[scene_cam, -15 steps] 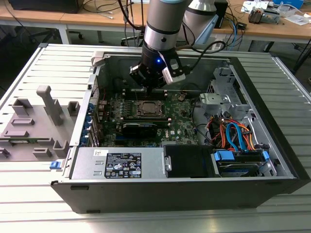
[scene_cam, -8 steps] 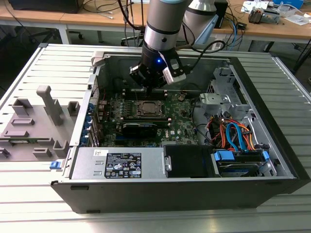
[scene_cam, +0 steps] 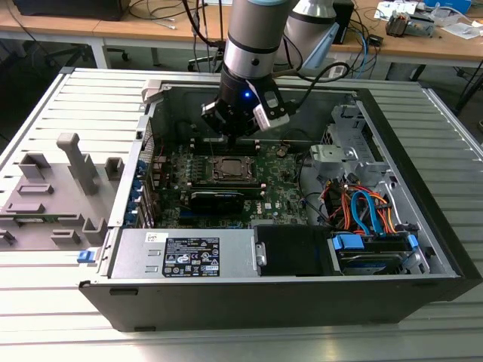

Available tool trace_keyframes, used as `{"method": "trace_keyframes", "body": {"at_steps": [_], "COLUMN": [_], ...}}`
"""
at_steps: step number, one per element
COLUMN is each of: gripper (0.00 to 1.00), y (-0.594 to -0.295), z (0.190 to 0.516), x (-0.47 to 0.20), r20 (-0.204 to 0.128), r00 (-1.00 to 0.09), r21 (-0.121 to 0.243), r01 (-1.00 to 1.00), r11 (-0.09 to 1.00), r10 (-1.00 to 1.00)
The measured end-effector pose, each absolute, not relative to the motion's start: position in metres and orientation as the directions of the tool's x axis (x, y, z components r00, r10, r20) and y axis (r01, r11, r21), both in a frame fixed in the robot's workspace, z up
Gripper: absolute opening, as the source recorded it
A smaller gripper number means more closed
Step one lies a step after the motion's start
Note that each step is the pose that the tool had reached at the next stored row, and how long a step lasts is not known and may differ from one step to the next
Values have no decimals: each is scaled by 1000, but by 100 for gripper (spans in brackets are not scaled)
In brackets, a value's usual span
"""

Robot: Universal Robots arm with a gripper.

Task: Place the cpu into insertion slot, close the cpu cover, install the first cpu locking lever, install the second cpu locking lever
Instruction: 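Install the first cpu locking lever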

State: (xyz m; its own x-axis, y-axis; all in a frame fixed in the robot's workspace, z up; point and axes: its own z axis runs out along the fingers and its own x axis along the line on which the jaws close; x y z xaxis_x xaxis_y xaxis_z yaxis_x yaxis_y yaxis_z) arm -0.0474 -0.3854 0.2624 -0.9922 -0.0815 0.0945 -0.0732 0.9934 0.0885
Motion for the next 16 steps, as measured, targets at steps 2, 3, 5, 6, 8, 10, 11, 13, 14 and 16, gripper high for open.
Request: {"method": "trace_keyframes", "body": {"at_steps": [2, 3, 5, 6, 8, 10, 11, 13, 14, 16], "gripper": [11, 11, 11, 11, 11, 11, 11, 11, 11, 11], "y": [-385, -385, -385, -385, -385, -385, -385, -385, -385, -385], "z": [262, 262, 262, 262, 261, 261, 261, 261, 261, 261], "x": [-47, -47, -47, -47, -47, -47, -47, -47, -47, -47], "r20": [71, 61, 41, 29, 9, -10, -13, -13, -14, -14], "r00": [-994, -995, -996, -996, -997, -997, -997, -997, -997, -997], "r21": [87, 86, 84, 84, 82, 80, 80, 80, 80, 80], "r01": [-75, -76, -78, -79, -80, -82, -82, -82, -82, -82], "r11": [993, 993, 993, 993, 993, 993, 993, 993, 993, 993], "r10": [-81, -81, -81, -81, -81, -81, -81, -81, -81, -81]}}
